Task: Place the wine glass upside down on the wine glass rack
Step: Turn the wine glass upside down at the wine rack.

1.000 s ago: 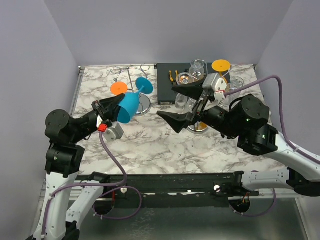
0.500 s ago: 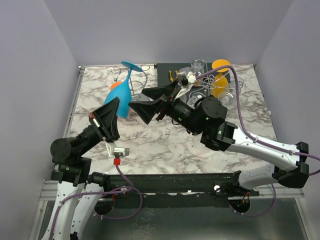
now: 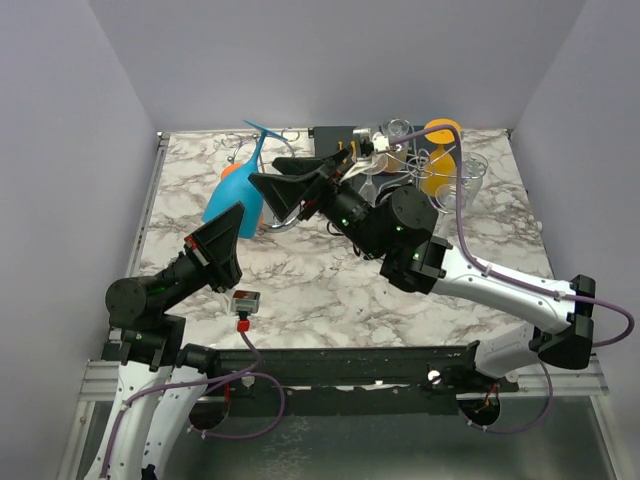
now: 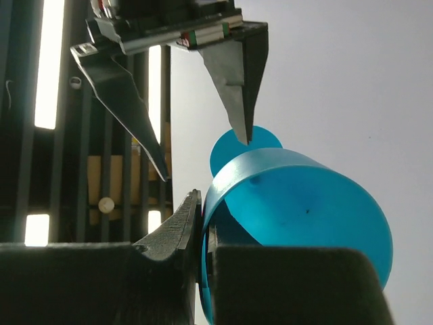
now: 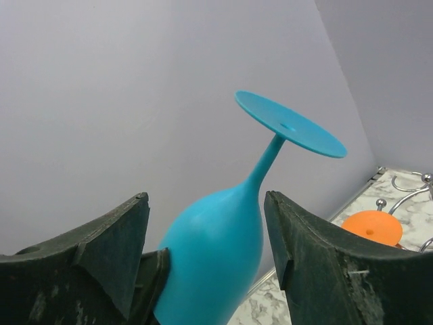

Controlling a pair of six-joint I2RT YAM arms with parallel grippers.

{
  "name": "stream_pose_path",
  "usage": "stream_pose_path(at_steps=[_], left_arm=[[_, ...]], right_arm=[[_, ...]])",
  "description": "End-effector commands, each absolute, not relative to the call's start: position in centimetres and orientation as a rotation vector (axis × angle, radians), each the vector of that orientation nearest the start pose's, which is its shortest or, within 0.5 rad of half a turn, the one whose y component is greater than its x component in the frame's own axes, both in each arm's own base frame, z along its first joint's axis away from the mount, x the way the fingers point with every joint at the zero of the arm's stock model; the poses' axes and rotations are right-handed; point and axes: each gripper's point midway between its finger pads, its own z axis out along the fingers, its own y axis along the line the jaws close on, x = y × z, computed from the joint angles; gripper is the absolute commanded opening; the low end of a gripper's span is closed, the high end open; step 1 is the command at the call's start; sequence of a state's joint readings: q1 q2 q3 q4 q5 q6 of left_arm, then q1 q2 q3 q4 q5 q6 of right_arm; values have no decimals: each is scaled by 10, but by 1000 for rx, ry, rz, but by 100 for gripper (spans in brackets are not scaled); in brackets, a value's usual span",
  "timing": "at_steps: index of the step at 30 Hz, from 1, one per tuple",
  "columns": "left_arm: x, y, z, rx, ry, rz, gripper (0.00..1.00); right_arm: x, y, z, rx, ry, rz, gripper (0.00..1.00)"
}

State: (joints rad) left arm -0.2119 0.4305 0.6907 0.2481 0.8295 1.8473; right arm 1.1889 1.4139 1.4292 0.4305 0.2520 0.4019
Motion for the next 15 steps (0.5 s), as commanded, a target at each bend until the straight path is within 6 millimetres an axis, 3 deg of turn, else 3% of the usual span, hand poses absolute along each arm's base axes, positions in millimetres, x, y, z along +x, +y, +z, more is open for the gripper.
stream_pose_path(at_steps=[1,8,15], left_arm=[[144,-148,472,1273,-292,1036,0],[142,-149,471,1275,-309,1040,0],[141,-151,473,1276,-340,1053,0]], right_arm=[[213,422,525,-176,1177,1261,73],[222,427,536,-150,1095,1248,56],[233,439,537,-138,1082,1219,48]])
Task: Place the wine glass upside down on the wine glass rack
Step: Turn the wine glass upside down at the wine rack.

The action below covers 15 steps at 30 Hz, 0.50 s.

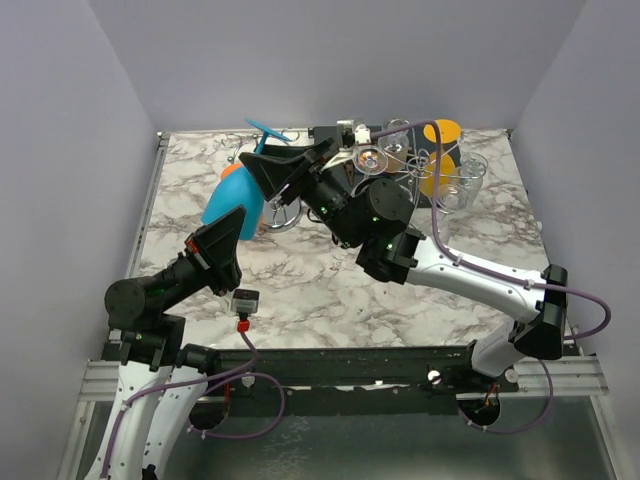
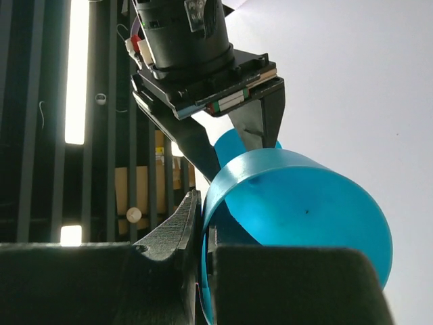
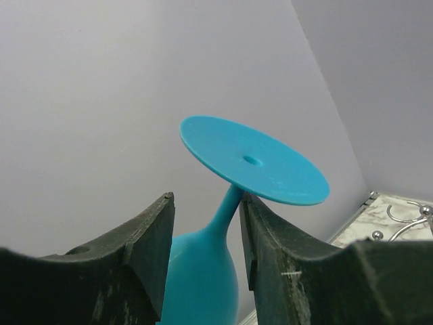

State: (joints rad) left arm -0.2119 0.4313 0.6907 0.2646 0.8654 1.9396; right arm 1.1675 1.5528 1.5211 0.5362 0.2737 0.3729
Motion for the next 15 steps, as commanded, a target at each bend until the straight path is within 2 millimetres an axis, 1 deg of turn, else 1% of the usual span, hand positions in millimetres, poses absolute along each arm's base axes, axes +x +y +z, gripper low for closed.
stream_pose_path(at_steps=[1,2,3,5,7,8,9,11,12,13,15], left_arm=[[140,-151,473,1275,-343,1057,0],[140,-151,474,1274,-344,1060,0],[141,-151,473,1275,-340,1061,0],[140,-150,473,1273,-336,1062,0],[141,-149,472,1274,-326,1057,0],[142,-149,471,1274,-323,1057,0],[143,-149,470,1276,-315,1059,3],[149,-147,468,1281,-301,1080,12],[153,-146,467,1284,-291,1096,21],[157,-146,466,1287,-278,1097,31],[163,-144,462,1298,-250,1098,58]], right_arm=[[235,441,536,-139,1083,1218,46],[236,442,535,-139,1083,1220,43],[237,443,534,-141,1081,1219,38],[238,444,533,-145,1074,1214,25],[239,442,534,-144,1066,1208,10],[239,442,534,-146,1063,1206,5],[239,440,537,-146,1055,1204,2],[238,439,541,-158,1040,1204,1],[238,438,544,-168,1029,1196,1],[238,437,547,-174,1020,1188,1],[236,433,556,-192,989,1166,1]])
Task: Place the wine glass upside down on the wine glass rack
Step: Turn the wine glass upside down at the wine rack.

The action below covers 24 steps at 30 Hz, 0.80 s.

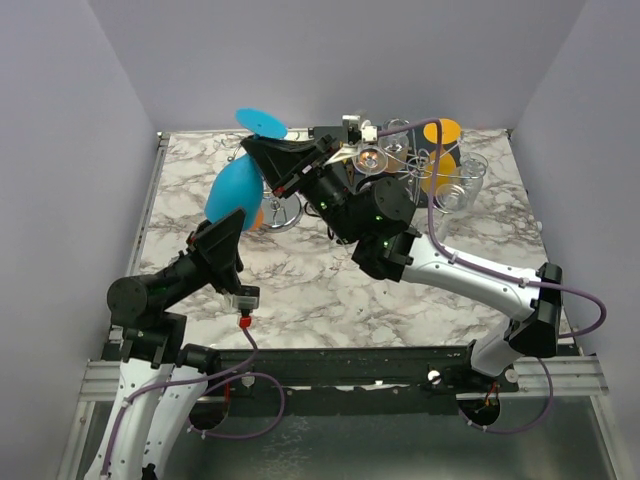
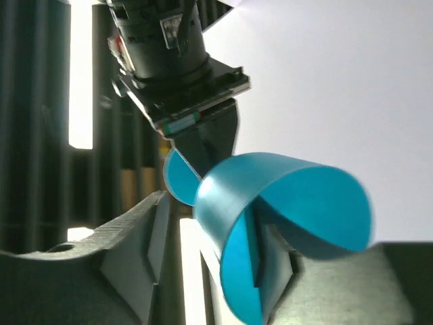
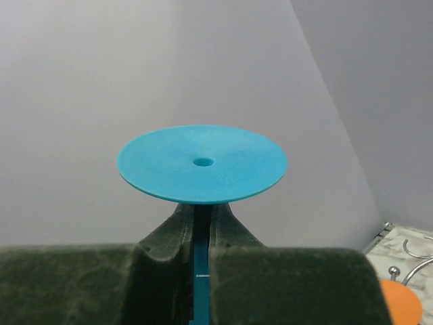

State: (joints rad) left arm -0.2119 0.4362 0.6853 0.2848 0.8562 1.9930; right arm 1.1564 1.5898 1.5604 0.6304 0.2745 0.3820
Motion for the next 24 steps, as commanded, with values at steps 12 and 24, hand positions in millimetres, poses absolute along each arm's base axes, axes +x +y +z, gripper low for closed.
stream_pose_path(at_steps=[12,24], left_arm=[[178,-138,394,1537,89,810,99],[176,-127,481,1253,571,325,96]], right_arm=[[231,375,610,-287,816,828,1],[227,388,515,-570,1010,728,1]])
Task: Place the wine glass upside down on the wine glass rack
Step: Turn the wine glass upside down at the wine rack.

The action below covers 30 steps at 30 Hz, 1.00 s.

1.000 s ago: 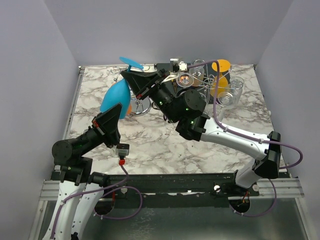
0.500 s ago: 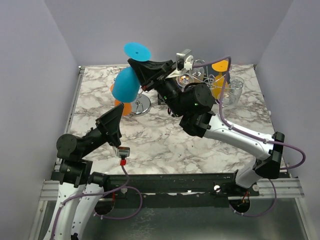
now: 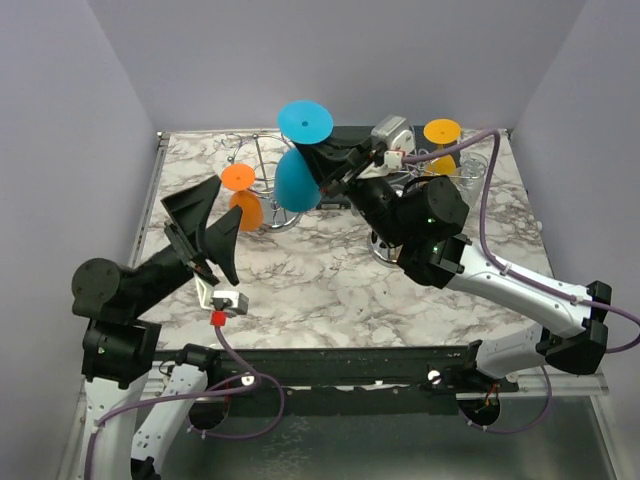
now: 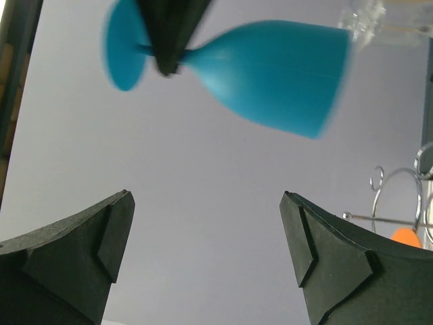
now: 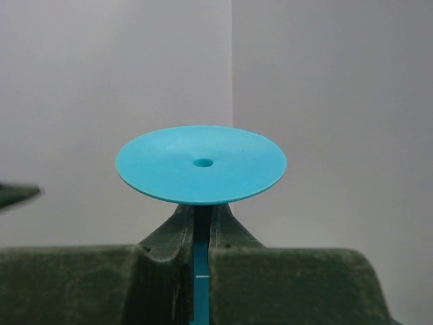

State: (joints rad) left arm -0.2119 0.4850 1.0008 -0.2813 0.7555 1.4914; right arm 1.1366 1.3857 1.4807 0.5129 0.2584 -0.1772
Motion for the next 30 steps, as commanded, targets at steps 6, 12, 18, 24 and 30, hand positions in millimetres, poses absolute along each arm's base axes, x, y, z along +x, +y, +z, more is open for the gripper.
stream_pose_path(at_steps=[6,12,18,24,30], left_arm=[[180,-140,465,1343,492,319,85],[191,-143,460,1390,455,365,77],[199,-144,463,1401,446,385,76],[202,-144,461,1415,429,412,63],[206,-146,453,1442,406,428,18]], right_arm=[[216,415,490,-706,1069,803,1],[210,429,474,-771,1090,849,1],[211,436,466,-789,1108,858,1],[206,447,457,-840,1109,890,1],[206,456,448,-865,1128,903,1]])
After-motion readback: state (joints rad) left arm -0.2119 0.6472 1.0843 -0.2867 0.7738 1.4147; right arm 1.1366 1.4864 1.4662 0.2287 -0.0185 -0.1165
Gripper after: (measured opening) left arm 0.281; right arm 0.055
